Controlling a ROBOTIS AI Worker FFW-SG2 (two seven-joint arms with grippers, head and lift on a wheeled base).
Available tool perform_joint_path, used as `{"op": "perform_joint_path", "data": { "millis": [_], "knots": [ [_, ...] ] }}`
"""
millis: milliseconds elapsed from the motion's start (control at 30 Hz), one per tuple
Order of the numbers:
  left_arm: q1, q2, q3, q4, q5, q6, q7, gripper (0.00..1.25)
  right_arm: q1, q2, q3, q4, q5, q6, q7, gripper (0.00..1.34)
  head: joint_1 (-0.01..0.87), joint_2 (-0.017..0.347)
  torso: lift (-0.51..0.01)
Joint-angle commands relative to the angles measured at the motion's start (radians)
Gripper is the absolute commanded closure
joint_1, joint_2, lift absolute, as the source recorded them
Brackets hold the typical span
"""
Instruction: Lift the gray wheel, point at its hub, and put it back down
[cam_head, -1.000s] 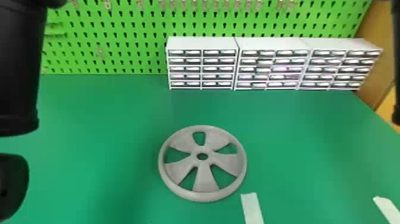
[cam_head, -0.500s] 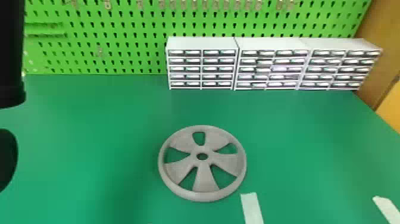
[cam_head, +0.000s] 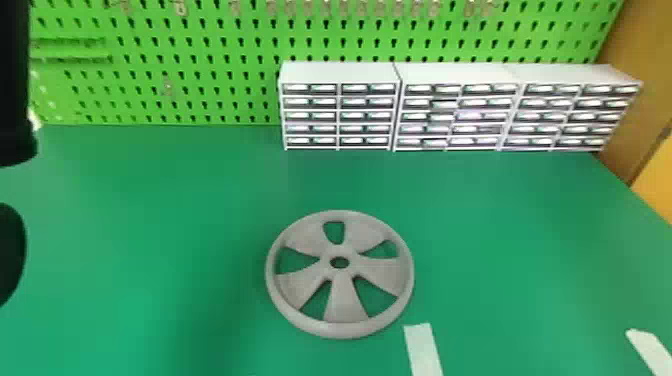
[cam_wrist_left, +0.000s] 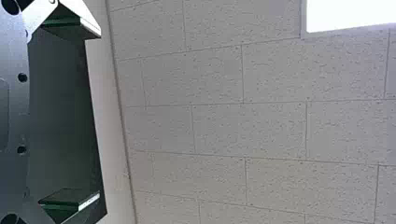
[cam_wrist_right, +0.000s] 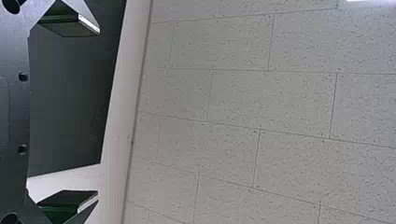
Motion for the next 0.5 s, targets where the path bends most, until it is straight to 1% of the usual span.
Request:
{"op": "perform_joint_path", "data": {
  "millis": [0, 300, 467],
  "knots": [
    [-0.015, 0.0, -0.003, -0.001, -0.005, 0.0, 0.001, 0.09, -0.005, 0.002, 0.0, 0.0, 0.006, 0.0, -0.005, 0.08, 0.692, 0.048, -0.088],
    [-0.038, 0.0, -0.006, 0.001, -0.018, 0.009, 0.009, 0.08, -0.007, 0.006, 0.002, 0.001, 0.011, 0.0, -0.008, 0.08, 0.692, 0.048, -0.088],
    [-0.04, 0.0, -0.006, 0.001, -0.019, 0.015, 0.009, 0.08, -0.007, 0.005, 0.002, 0.001, 0.013, 0.0, -0.009, 0.08, 0.692, 0.048, -0.088]
  ]
}}
